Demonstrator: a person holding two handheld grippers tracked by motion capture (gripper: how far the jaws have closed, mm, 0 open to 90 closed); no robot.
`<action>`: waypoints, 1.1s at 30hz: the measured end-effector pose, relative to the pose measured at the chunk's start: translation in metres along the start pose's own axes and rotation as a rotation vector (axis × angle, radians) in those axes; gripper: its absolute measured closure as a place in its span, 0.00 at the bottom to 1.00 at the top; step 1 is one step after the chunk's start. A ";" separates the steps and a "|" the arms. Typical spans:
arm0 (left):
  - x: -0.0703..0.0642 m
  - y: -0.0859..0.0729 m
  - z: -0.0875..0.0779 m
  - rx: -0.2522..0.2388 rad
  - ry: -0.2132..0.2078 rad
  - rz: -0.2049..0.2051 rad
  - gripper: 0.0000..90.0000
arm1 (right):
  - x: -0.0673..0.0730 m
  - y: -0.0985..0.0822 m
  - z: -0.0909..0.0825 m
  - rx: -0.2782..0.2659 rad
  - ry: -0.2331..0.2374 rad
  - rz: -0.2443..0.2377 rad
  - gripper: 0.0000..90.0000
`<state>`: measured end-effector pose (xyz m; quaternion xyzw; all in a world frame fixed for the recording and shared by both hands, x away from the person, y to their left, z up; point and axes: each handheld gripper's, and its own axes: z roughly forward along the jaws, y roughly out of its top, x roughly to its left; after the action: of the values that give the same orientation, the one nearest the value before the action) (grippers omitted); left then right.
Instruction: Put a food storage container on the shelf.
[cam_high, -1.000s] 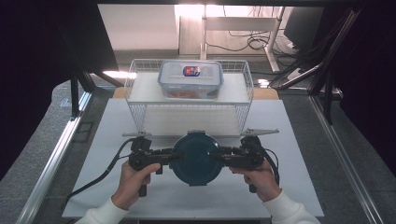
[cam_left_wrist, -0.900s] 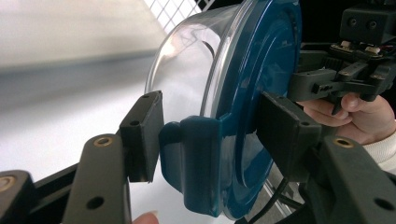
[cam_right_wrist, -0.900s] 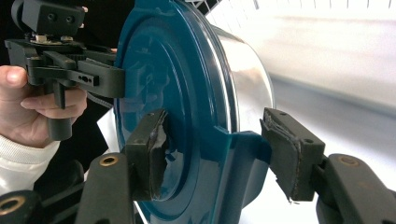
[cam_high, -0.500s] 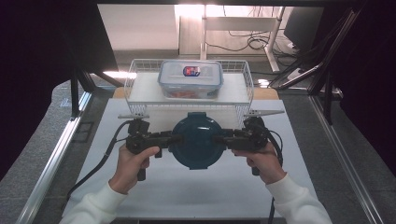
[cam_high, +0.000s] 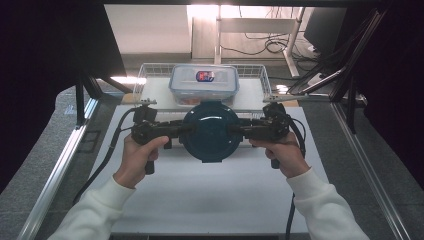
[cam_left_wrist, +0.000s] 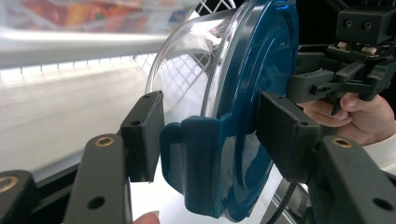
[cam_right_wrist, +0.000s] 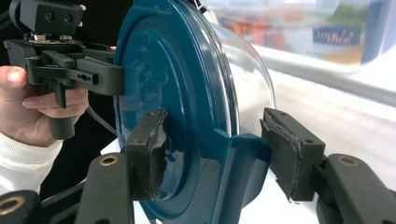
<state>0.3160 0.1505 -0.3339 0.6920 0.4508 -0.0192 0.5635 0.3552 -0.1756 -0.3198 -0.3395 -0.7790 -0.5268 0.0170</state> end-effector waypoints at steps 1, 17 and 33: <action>0.000 0.003 -0.001 -0.005 0.001 -0.002 0.47 | 0.000 0.003 0.000 -0.001 0.000 -0.002 0.46; -0.001 0.057 -0.015 -0.031 0.011 0.011 0.47 | 0.001 0.057 0.001 -0.014 0.009 -0.004 0.47; 0.009 0.120 -0.026 -0.057 0.009 0.017 0.47 | -0.002 0.127 0.007 -0.008 0.004 -0.014 0.47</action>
<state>0.3859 0.1817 -0.2378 0.6795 0.4480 0.0017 0.5810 0.4284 -0.1433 -0.2207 -0.3330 -0.7791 -0.5309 0.0137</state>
